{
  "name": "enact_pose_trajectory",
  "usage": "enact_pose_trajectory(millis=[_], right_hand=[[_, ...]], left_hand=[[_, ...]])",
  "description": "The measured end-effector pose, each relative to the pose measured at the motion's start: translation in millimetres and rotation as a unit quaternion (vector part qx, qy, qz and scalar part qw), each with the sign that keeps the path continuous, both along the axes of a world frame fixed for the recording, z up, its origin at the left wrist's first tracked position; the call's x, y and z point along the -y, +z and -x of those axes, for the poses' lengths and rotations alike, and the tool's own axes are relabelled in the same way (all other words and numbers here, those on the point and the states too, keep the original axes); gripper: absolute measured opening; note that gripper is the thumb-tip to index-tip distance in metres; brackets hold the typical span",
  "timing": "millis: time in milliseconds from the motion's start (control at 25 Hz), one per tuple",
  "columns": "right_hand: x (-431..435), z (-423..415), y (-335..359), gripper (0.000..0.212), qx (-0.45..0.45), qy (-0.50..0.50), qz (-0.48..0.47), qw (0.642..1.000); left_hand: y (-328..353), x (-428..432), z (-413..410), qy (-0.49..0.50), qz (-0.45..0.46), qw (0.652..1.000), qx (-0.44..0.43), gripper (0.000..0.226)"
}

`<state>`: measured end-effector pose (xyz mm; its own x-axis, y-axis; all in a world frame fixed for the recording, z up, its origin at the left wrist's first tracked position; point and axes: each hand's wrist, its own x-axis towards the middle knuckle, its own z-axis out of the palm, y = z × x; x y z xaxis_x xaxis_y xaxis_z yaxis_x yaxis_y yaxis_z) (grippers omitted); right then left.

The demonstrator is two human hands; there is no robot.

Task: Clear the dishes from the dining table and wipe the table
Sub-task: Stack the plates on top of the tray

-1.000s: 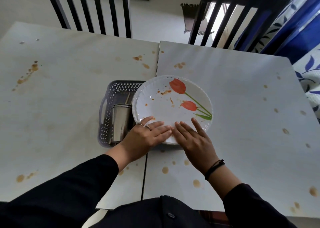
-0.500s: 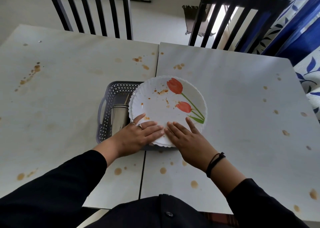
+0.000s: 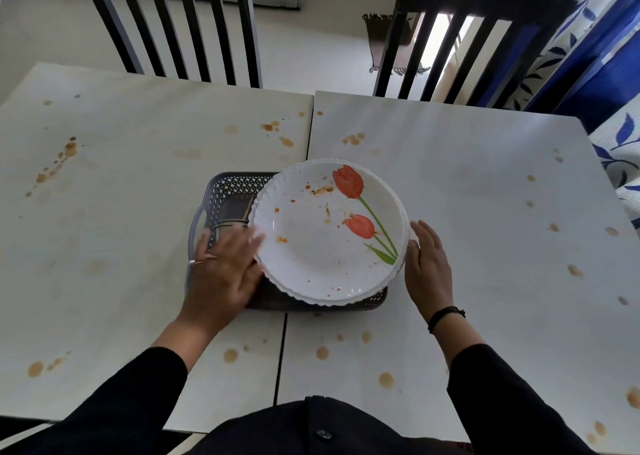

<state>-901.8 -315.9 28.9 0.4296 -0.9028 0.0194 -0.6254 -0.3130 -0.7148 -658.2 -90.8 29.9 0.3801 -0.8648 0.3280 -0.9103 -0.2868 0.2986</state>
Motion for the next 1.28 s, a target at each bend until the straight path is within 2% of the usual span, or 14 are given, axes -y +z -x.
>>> enact_pose_trajectory(millis=[120, 200, 280, 400, 680, 760, 840, 920, 1000, 1040, 1120, 1200, 1280], right_hand=[[9.8, -5.1, -1.6, 0.045, 0.054, -0.008, -0.031, 0.998], [12.1, -8.7, -0.4, 0.052, 0.076, -0.026, -0.078, 0.994], [9.5, -15.9, -1.6, 0.06, 0.053, -0.003, -0.123, 0.991], [4.3, -28.1, -5.0, 0.058, 0.057, 0.003, -0.15, 0.987], [-16.2, -40.2, -17.0, 0.05, 0.072, -0.009, -0.177, 0.982], [-17.5, -42.7, -16.6, 0.051, 0.068, -0.009, -0.169, 0.983], [-14.9, -41.0, -14.9, 0.042, 0.061, -0.002, -0.169, 0.984], [-9.8, -33.7, -13.0, 0.029, 0.09, -0.016, -0.185, 0.979], [-4.3, -22.4, -11.9, 0.031, 0.121, -0.031, -0.185, 0.975], [-1.4, -16.7, -11.7, 0.032, 0.105, -0.024, -0.168, 0.98], [2.0, -7.3, -14.2, 0.036, -0.007, 0.02, -0.107, 0.994], [3.1, -3.7, -15.5, 0.043, -0.114, 0.061, -0.07, 0.989], [4.3, -2.8, -11.6, 0.049, -0.171, 0.096, -0.049, 0.979]], left_hand=[[-1.6, -9.0, -19.9, 0.206, 0.016, 0.975, -0.077, 0.048], [-4.6, -12.6, -34.2, 0.259, -0.043, 0.955, -0.137, 0.049], [-6.8, -11.9, -45.7, 0.285, -0.112, 0.93, -0.205, 0.059], [-9.9, -8.8, -50.0, 0.282, -0.155, 0.911, -0.257, 0.075], [-15.6, -9.8, -45.8, 0.26, -0.13, 0.922, -0.257, 0.079], [-18.1, -10.0, -48.3, 0.256, -0.125, 0.924, -0.254, 0.078], [-18.7, -10.7, -50.5, 0.257, -0.119, 0.922, -0.266, 0.072], [-18.2, -12.6, -53.7, 0.258, -0.102, 0.917, -0.287, 0.062], [-16.9, -14.6, -58.1, 0.251, -0.091, 0.917, -0.295, 0.055], [-15.9, -15.2, -60.5, 0.245, -0.091, 0.919, -0.295, 0.052], [-14.3, -15.8, -64.3, 0.233, -0.099, 0.923, -0.29, 0.048], [-12.9, -16.0, -65.1, 0.226, -0.103, 0.928, -0.279, 0.048], [-10.9, -15.5, -63.2, 0.229, -0.104, 0.93, -0.269, 0.054]])
